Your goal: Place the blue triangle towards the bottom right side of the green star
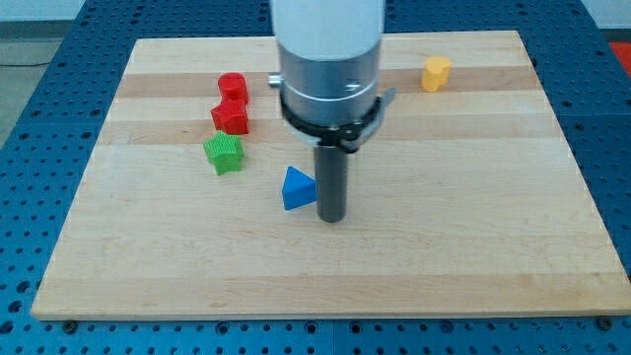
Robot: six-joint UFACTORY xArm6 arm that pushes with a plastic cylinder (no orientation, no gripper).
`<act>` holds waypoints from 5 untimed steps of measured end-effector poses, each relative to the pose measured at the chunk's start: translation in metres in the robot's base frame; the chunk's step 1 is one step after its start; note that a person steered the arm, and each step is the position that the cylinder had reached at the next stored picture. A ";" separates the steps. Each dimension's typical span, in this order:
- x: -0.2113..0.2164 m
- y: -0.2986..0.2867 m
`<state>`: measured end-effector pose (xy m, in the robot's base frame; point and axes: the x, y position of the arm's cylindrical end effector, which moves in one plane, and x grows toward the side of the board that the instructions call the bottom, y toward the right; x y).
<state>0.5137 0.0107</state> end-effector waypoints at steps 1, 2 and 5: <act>-0.003 -0.008; -0.006 -0.034; -0.023 -0.037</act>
<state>0.4904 -0.0263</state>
